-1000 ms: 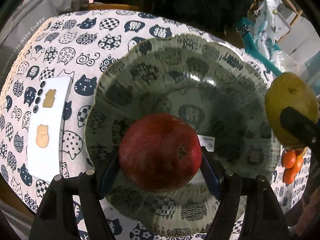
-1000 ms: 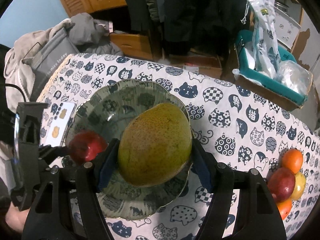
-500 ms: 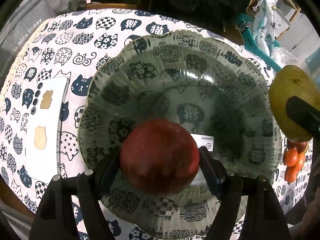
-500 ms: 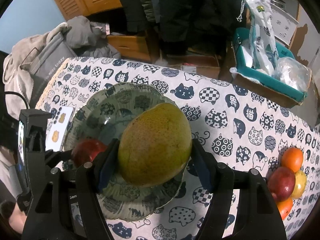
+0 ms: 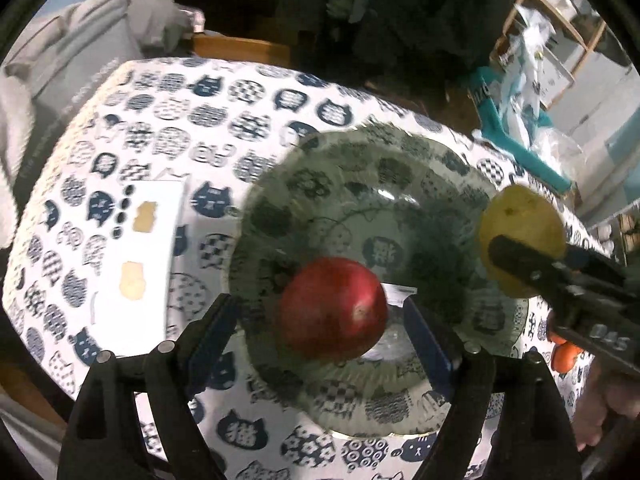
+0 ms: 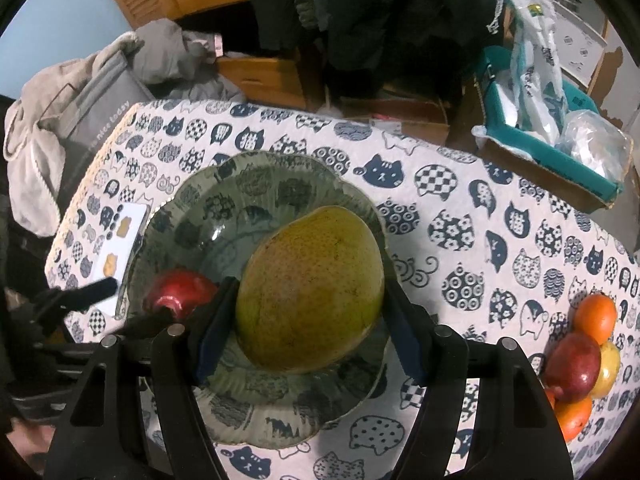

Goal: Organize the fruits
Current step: 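Lower the apple into the bowl and open the left tool while the right tool releases the mango beside it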

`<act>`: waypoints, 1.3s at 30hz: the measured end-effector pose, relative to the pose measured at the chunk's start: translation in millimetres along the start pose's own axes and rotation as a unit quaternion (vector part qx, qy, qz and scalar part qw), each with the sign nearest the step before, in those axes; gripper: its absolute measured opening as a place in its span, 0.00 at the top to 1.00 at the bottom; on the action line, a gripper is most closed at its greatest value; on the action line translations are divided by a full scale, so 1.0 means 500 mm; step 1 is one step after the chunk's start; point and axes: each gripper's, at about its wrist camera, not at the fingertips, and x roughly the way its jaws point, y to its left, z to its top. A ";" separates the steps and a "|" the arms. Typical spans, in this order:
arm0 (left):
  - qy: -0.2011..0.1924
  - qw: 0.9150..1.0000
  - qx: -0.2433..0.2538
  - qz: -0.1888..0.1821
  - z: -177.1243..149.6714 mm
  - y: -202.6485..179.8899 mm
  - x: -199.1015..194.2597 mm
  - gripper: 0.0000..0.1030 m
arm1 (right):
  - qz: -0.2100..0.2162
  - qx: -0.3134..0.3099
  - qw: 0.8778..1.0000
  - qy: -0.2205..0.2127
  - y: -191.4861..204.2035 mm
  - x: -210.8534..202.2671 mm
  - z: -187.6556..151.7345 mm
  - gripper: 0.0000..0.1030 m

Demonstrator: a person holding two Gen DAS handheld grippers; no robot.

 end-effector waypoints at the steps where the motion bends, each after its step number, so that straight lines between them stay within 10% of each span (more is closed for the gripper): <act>1: -0.003 1.000 -0.004 0.003 -0.002 0.007 -0.008 0.17 | 0.001 -0.003 1.000 0.006 0.006 0.008 0.000 0.31; 25: -0.014 0.999 -0.033 0.023 -0.014 0.063 -0.040 0.17 | -0.020 -0.085 0.994 0.070 0.085 0.095 -0.034 0.31; 39: -0.036 0.999 -0.023 0.011 -0.014 0.044 -0.090 0.17 | -0.014 -0.067 0.998 0.002 0.080 -0.022 0.001 0.26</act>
